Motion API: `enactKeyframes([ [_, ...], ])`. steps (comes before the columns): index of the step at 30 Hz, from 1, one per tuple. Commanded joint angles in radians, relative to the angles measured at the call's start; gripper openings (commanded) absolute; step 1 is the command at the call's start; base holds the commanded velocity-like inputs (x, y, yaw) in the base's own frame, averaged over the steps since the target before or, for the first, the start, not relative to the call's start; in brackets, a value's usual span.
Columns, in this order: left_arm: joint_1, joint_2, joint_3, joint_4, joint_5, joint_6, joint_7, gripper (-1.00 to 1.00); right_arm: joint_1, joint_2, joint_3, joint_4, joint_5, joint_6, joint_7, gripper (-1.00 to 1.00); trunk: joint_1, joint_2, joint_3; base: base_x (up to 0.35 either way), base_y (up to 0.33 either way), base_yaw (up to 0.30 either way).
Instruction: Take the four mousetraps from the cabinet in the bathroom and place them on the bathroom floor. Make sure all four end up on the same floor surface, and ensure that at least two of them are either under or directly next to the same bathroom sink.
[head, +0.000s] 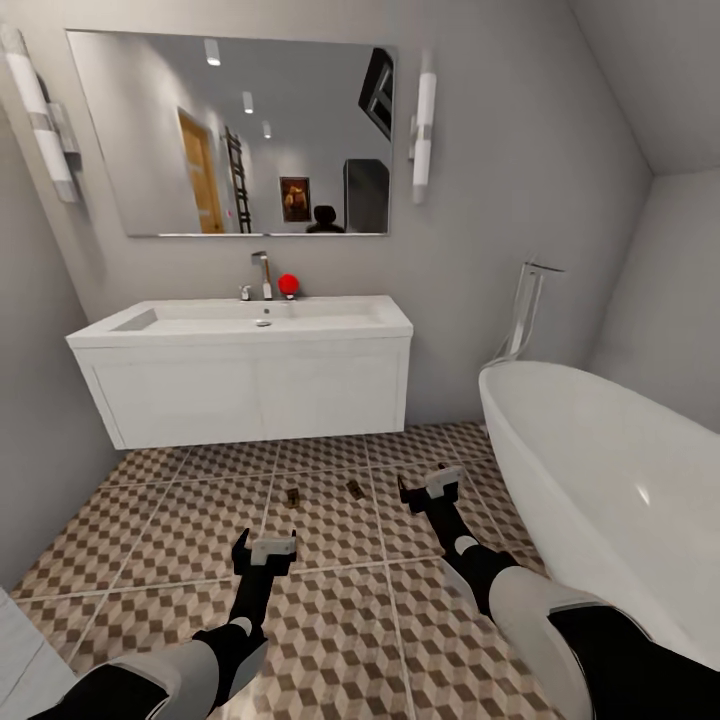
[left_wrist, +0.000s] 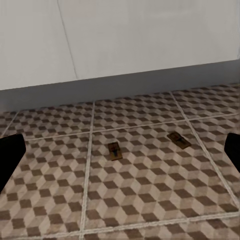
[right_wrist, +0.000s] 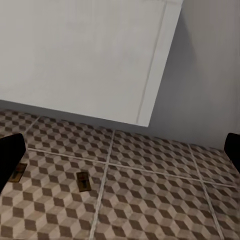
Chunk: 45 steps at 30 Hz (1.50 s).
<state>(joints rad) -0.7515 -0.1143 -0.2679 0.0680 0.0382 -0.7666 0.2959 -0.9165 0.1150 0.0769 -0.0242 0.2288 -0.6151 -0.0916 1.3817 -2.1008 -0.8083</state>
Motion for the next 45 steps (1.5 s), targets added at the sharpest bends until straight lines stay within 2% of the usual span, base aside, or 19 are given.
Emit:
enactKeyframes([
  [1, -0.002, -0.001, -0.008, 0.004, 0.004, -0.005, 0.005, 1.0, -0.001, 0.0, 0.007, 0.001, 0.004, -0.001, -0.01, 1.0, -0.004, 0.007, 0.004, 0.0, 0.0, 0.0],
  [45, 0.004, -0.002, -0.008, 0.004, 0.004, -0.002, 0.005, 1.0, -0.001, 0.0, 0.007, 0.001, 0.004, -0.002, -0.01, 1.0, -0.173, 0.315, 0.214, 0.0, 0.0, 0.0],
])
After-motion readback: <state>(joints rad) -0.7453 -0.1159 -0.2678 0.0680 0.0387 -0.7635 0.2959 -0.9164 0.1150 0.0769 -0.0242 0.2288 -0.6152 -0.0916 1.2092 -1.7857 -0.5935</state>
